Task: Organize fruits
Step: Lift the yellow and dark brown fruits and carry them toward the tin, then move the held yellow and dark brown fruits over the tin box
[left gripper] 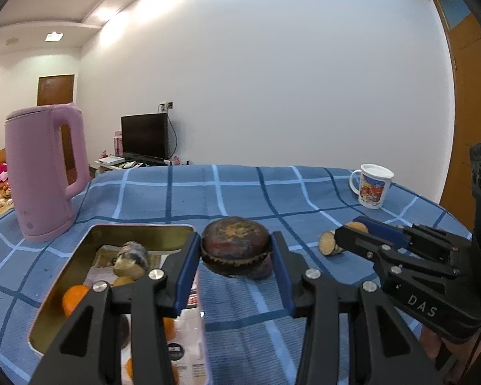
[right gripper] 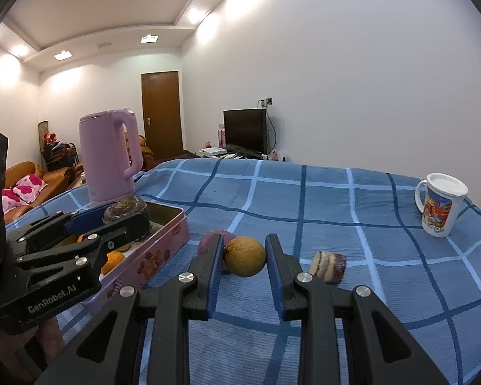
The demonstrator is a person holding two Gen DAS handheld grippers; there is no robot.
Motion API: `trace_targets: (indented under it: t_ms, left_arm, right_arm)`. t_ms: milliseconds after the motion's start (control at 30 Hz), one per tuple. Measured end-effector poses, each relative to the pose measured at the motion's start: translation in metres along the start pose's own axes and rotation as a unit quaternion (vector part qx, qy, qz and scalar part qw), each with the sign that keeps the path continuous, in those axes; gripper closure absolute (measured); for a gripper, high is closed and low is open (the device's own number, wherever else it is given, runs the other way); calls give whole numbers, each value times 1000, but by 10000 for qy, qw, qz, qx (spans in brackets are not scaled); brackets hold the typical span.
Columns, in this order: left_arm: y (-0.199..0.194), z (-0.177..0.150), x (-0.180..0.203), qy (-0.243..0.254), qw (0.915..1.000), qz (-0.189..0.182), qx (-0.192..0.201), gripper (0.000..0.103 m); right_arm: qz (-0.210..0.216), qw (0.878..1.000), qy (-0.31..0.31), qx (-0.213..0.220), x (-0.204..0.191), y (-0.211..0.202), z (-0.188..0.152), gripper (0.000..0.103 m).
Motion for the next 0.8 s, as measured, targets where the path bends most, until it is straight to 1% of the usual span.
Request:
trace_targets:
  t_ms: [300,800]
  left_arm:
    - [-2,-3,-18,-57,9999,107,-67,57]
    - [-6,-5,-47,-186,9993,303,-124,57]
  right_arm:
    - [137,9999,-51,-63,-13,7,0,75]
    - [401,9985,-322,-167,-52,21,6,75]
Point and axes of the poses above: each gripper's, at about its wrist camera, not at the fingertips, and y roughly the way its jaws point, x to its right, z to its top, the point moved 8 cm from there along y, roughly the way its jaws point
